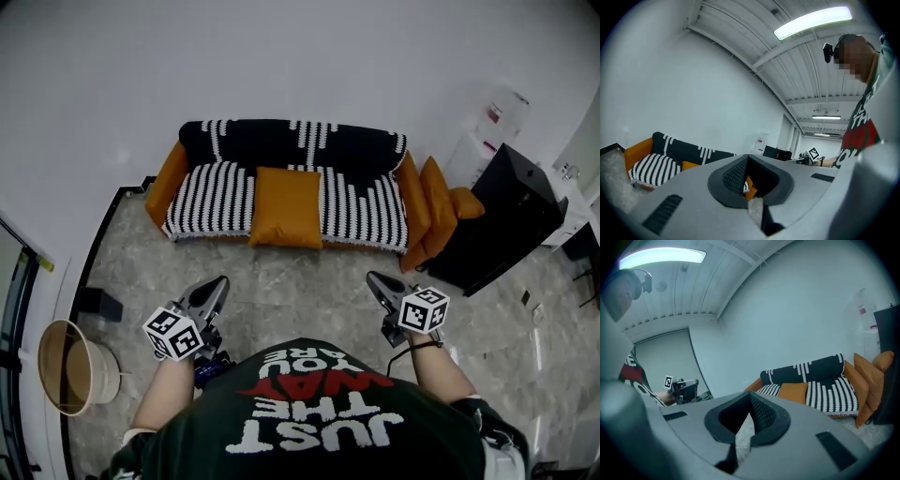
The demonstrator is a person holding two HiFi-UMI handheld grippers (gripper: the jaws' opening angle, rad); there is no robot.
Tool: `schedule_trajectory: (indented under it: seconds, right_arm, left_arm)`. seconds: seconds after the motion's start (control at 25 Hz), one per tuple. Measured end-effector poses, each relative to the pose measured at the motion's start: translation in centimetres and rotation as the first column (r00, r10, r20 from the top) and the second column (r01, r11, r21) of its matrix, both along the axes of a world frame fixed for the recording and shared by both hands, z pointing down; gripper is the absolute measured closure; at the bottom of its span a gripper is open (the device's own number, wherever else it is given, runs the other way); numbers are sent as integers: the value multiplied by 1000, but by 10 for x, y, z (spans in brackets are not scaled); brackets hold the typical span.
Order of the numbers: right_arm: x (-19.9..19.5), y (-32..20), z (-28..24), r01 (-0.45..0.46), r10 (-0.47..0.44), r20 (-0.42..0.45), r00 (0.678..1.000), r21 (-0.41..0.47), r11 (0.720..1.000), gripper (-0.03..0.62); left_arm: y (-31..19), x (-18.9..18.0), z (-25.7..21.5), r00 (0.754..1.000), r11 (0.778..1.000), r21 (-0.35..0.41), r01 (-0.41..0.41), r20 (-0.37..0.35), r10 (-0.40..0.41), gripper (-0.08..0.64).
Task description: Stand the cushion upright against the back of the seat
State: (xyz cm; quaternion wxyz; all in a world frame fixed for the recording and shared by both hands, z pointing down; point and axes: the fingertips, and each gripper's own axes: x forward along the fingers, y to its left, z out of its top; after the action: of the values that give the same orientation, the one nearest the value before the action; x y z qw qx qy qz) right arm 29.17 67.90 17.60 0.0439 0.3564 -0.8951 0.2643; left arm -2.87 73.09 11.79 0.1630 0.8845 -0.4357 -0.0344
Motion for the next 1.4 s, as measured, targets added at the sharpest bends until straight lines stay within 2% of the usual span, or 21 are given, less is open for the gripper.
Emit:
schedule_trajectory:
  seconds: [0.32,0.64,0.84,1.04,1.24,1.4]
  right_arm:
    - [44,-10,15,15,-15,8,1000,-9,1000,568]
    - [29,-46,32,23,-23,-9,1000,-40,999,568]
    - [-4,-101,50,-12,9,-45,999,-64,998,568]
    - [-60,-192,58,-69,65,-78,995,-50,996,568]
    - [-120,-286,35,-124,120,-78,990,-51,991,568]
    - [-144,-338,27,-149,144,-85,986,-54,987,568]
  left_arm:
    - [-12,45,1,1000,1000,-3,-14,24,14,560]
    - [-59,29,8,1000,999,-26,-21,9,21,559]
    - [-126,-8,34,998,997,-38,-60,-23,59,560]
    - [-232,-73,61,993,992,-60,-114,-45,111,560]
    - [-337,-127,50,981,978,-81,-194,-27,193,560]
    - [-396,-155,49,976,971,-96,-218,-38,215,558]
